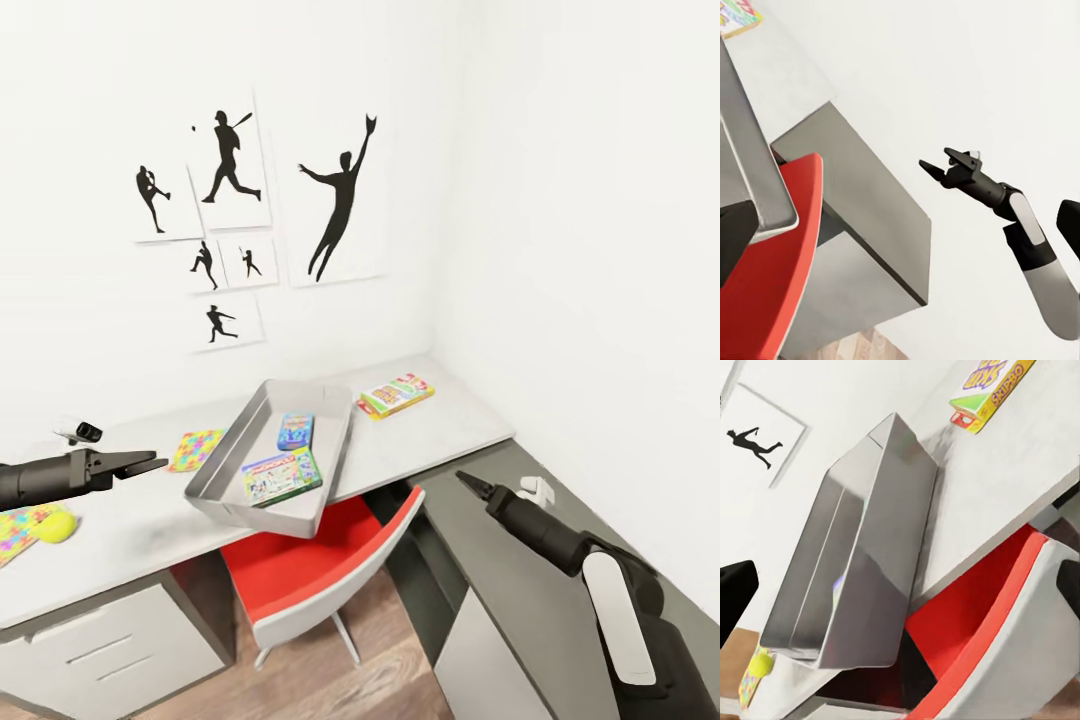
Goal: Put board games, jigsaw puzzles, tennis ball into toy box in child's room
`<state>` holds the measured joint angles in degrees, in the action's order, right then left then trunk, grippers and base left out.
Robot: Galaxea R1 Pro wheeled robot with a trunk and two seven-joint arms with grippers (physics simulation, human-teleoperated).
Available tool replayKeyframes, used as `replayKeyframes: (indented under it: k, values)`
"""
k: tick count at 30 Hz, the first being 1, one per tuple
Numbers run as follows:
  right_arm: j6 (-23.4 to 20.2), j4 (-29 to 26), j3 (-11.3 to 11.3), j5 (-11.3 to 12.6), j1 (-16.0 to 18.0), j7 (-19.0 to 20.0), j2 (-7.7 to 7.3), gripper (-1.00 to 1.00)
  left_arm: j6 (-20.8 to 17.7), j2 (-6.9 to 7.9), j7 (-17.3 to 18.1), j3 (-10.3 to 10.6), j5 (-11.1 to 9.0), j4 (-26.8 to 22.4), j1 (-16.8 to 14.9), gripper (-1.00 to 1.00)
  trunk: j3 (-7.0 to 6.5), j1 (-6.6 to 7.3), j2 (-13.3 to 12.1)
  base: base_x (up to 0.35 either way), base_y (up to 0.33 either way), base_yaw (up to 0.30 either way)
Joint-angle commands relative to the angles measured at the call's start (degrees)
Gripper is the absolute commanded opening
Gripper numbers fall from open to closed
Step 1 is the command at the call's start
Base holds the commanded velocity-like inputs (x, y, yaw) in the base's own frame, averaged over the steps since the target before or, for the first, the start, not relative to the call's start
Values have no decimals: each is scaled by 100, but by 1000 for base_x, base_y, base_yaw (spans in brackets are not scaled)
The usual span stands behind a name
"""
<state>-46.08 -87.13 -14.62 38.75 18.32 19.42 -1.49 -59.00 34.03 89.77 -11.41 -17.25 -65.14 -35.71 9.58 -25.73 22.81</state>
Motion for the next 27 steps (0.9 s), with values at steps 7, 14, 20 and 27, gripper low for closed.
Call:
replayKeyframes:
  k: [7, 14, 20, 27]
  values:
    - [-33, 3, -8, -16, 5, 19, 3, 100, -66, 5, 23, 3, 2, 2, -7, 100, 12, -6, 11, 105, 74, 290]
    - [-33, 11, -9, -16, 5, 25, 0, 100, -66, -1, 23, 7, 2, 2, -7, 100, 12, -6, 11, 180, 7, 292]
    - [-33, 12, -14, -16, 5, 27, 0, 100, -61, 1, 23, 0, 2, 2, -7, 100, 12, -6, 11, 245, 1, 146]
    - [-33, 19, -15, -16, 5, 29, 0, 100, -62, 6, 23, -7, -3, 2, -7, 100, 12, -6, 11, 261, 0, 11]
